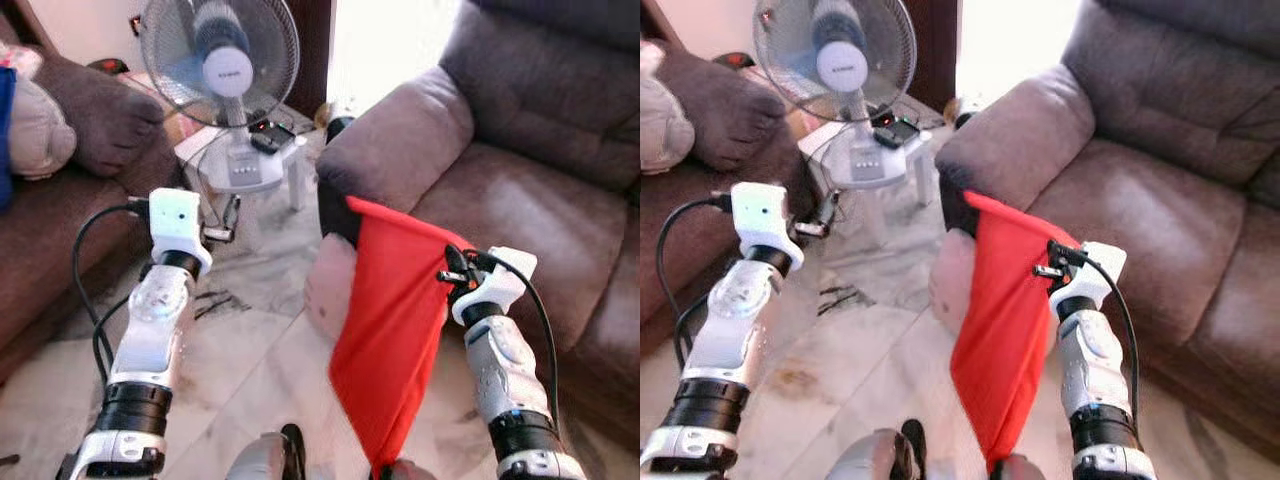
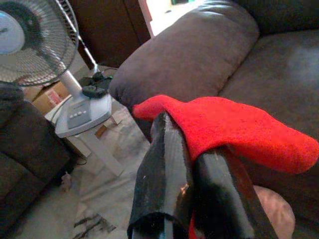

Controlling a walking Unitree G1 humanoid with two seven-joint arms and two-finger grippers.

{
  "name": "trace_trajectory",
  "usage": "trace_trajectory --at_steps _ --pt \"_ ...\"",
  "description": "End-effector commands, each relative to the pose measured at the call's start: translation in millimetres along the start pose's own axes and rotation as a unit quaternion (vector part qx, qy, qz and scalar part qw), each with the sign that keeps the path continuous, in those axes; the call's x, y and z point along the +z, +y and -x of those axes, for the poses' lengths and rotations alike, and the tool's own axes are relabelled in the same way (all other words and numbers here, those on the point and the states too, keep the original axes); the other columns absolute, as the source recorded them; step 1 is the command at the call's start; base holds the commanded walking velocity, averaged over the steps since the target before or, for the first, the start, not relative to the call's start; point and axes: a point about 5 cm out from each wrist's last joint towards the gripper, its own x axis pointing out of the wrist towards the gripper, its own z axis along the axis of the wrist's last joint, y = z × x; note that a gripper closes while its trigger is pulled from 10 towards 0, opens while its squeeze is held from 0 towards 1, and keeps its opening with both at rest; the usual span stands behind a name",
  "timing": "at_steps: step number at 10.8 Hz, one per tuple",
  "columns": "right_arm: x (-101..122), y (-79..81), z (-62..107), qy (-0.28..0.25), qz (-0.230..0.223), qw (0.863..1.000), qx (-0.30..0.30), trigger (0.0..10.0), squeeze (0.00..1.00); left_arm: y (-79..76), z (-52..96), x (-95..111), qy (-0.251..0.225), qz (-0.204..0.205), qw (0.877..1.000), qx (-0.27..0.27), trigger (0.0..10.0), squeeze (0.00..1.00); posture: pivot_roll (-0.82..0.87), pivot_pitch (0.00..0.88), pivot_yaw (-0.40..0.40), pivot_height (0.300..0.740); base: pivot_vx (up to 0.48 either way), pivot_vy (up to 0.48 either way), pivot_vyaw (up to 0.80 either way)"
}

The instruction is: Move the pillow to the sofa from floor

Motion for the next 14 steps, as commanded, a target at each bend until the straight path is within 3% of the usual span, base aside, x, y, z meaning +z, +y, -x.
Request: trace_trajectory --at_steps 1,5,7,8,10,11,14 --pt "31.9 1.3 -6.6 -0.079 0.008 0.997 0.005 10.0 0.00 -0.4 0.2 -0.1 0.001 -0.008 1.000 -0.004 10.0 0.00 0.10 0.112 -0.010 0.740 0.000 0.000 0.00" --pt "26.3 1.9 -7.3 -0.058 0.015 0.998 0.003 10.0 0.00 -1.6 0.2 -3.2 0.007 -0.004 1.000 -0.002 10.0 0.00 0.10 0.110 -0.009 0.740 0.000 0.000 0.00" --pt "29.3 5.7 -8.1 -0.065 -0.017 0.997 0.026 10.0 0.00 -0.9 0.9 -7.8 0.021 0.015 1.000 0.004 10.0 0.00 0.09 0.108 -0.009 0.740 0.000 0.000 0.00" --pt "43.0 19.8 -8.8 -0.086 -0.055 0.990 0.096 10.0 0.00 1.2 0.5 -8.7 0.024 0.033 0.999 0.010 10.0 0.00 0.09 0.099 -0.008 0.740 0.000 0.000 0.00" --pt "62.0 40.6 -5.8 -0.106 -0.079 0.970 0.202 10.0 0.00 0.6 -1.6 -8.0 0.026 0.059 0.998 0.011 10.0 0.00 0.09 0.089 -0.008 0.740 0.000 0.000 0.00" --pt "70.8 57.3 0.4 -0.111 -0.087 0.951 0.277 10.0 0.00 -0.6 -2.5 -7.8 0.026 0.067 0.997 0.011 10.0 0.00 0.08 0.084 -0.010 0.740 0.000 0.000 0.00" --pt "66.0 75.6 14.6 -0.079 -0.082 0.920 0.374 10.0 0.00 1.2 -4.1 -3.2 0.016 0.079 0.997 0.020 10.0 0.00 0.09 0.084 -0.018 0.740 0.000 0.000 0.00"
